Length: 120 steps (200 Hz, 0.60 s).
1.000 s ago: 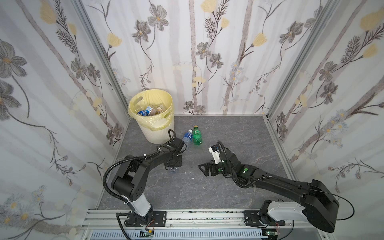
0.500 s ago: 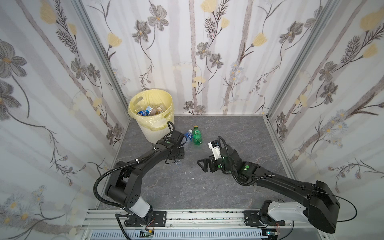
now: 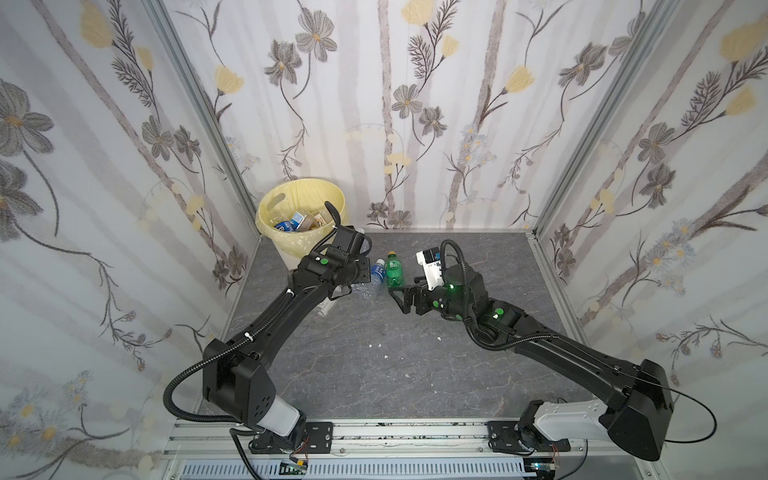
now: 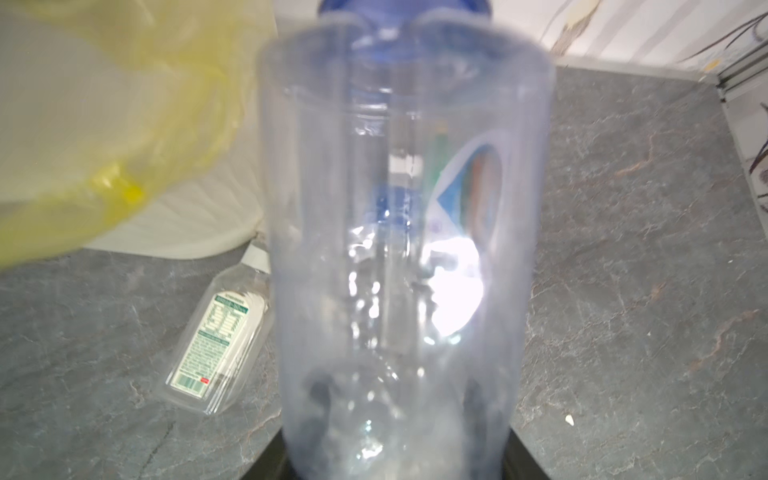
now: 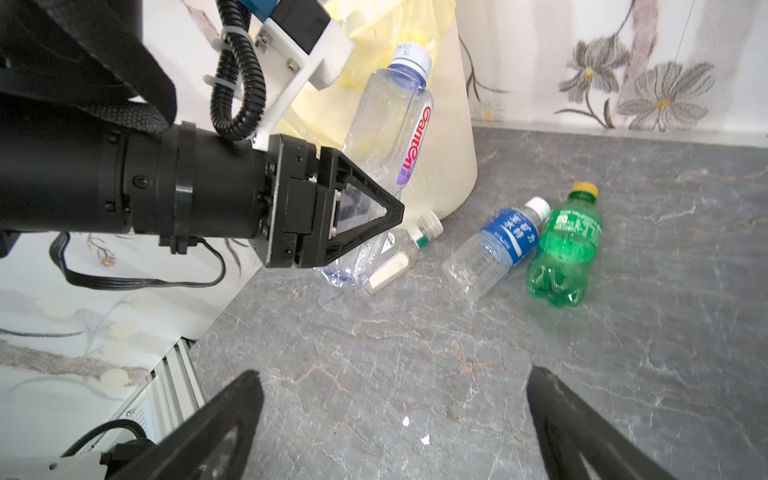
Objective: Throw the plastic bottles in the bin
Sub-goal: 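Carry the clear bottle over the bin with the left gripper and release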
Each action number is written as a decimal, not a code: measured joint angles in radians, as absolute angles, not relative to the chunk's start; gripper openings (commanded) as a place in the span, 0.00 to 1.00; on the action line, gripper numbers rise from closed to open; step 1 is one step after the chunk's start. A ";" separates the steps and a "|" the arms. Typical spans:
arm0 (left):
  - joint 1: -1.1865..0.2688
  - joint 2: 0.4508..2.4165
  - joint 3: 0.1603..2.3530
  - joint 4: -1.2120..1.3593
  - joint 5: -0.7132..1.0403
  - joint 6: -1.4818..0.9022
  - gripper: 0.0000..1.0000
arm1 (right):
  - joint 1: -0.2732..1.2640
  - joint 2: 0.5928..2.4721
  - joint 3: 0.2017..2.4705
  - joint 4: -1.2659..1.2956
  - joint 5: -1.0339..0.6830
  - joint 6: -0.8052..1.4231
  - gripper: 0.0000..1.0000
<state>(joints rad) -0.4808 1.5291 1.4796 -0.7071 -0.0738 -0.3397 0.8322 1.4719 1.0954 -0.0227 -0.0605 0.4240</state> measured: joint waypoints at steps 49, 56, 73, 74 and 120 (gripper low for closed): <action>-0.447 1.596 1.760 -0.765 -0.142 -0.286 0.51 | 0.829 1.549 1.288 -0.053 -0.052 0.377 1.00; -0.438 1.608 1.806 -0.770 -0.152 -0.282 0.51 | 0.830 1.563 1.313 -0.053 -0.056 0.372 1.00; -0.410 1.639 1.918 -0.783 -0.171 -0.262 0.50 | 0.830 1.597 1.375 -0.059 -0.073 0.360 1.00; -0.408 1.640 1.923 -0.783 -0.171 -0.262 0.50 | 0.830 1.599 1.378 -0.059 -0.073 0.359 1.00; -0.306 1.728 2.226 -0.794 -0.183 -0.254 0.49 | 0.829 1.679 1.508 -0.093 -0.099 0.348 1.00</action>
